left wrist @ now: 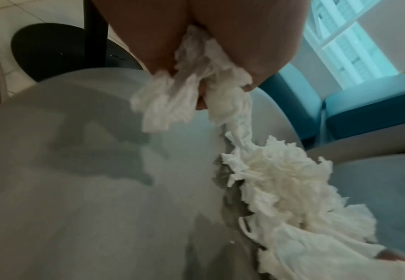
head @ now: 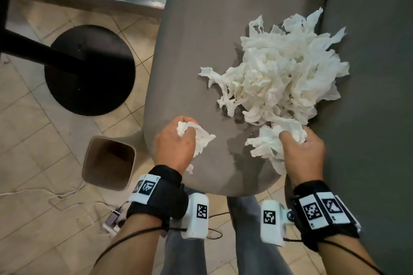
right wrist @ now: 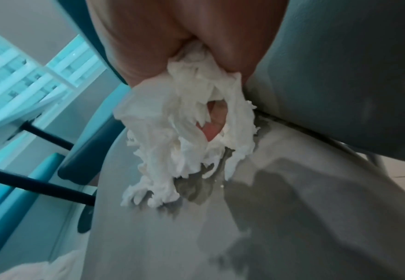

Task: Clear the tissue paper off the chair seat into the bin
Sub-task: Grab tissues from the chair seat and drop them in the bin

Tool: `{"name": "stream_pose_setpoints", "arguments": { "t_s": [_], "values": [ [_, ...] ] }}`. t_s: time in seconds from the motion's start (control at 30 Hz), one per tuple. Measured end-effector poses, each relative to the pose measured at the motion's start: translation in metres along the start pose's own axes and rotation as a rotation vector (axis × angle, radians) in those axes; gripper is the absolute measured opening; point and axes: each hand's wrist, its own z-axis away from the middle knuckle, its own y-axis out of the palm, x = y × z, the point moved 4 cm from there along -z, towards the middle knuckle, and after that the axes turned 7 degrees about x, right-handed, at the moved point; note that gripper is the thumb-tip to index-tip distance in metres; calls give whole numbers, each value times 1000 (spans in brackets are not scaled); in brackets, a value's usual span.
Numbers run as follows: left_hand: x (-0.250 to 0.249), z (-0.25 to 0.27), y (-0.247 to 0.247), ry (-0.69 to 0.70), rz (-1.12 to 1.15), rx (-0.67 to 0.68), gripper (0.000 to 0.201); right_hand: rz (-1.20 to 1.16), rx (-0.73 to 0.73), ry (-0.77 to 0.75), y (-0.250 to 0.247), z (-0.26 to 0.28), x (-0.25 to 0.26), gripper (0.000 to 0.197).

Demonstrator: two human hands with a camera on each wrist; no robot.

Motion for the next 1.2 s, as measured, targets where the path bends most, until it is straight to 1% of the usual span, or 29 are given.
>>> {"name": "stream_pose_setpoints", "arguments": {
  "t_s": [0.07, 0.17, 0.23, 0.27, 0.33, 0.37, 0.43, 0.5, 0.53, 0.6, 0.67, 0.73, 0.77, 0.8, 0.87, 0.93, 0.97, 1.0, 1.07, 1.1, 1.2],
  "values": [
    [-9, 10, 8, 6, 44, -12, 18, -23, 32, -48, -4, -2, 8, 12],
    [-16, 29, 19, 15, 93, -17, 30, -35, 90, -121, -5, -2, 20, 14],
    [-12, 40, 24, 10, 139, -10, 36, -43, 172, -139, -1, 1, 28, 23],
    [-9, 47, 24, 1, 164, -6, 35, -40, 231, -164, 3, 4, 34, 28],
    [0, 57, 27, -15, 201, 7, 22, -46, 336, -209, 11, 11, 42, 35],
    [6, 64, 26, -35, 222, 7, 20, -46, 387, -230, 18, 17, 47, 36],
    [21, 78, 21, -65, 281, 5, 23, -33, 475, -242, 34, 31, 54, 30],
    [40, 92, 13, -110, 430, 5, 29, 13, 582, -244, 55, 51, 57, 22],
    [51, 99, 8, -141, 517, 1, 32, 42, 626, -253, 66, 62, 58, 22],
    [76, 115, -6, -182, 617, -14, 27, 102, 664, -272, 91, 85, 58, 33],
    [107, 126, -21, -177, 647, -58, 18, 160, 669, -275, 118, 109, 56, 47],
    [143, 133, -39, -160, 637, -130, 10, 236, 684, -298, 150, 130, 48, 52],
    [161, 136, -47, -166, 616, -162, 6, 271, 707, -311, 166, 140, 43, 52],
    [181, 138, -54, -184, 597, -192, 9, 313, 734, -327, 183, 148, 35, 50],
    [220, 142, -68, -232, 584, -251, 25, 391, 775, -340, 218, 164, 22, 44],
    [257, 143, -80, -294, 568, -276, 38, 447, 808, -368, 251, 178, 11, 35],
    [275, 142, -86, -322, 550, -265, 39, 468, 834, -388, 268, 183, 4, 30],
    [292, 140, -90, -342, 543, -241, 34, 500, 865, -412, 286, 191, -2, 26],
    [321, 132, -97, -358, 575, -193, 14, 610, 904, -443, 318, 204, -16, 19],
    [335, 127, -100, -360, 602, -169, 13, 641, 924, -457, 334, 210, -22, 17],
    [373, 105, -107, -350, 650, -156, 36, 696, 977, -515, 381, 225, -42, 16]
  ]
}}
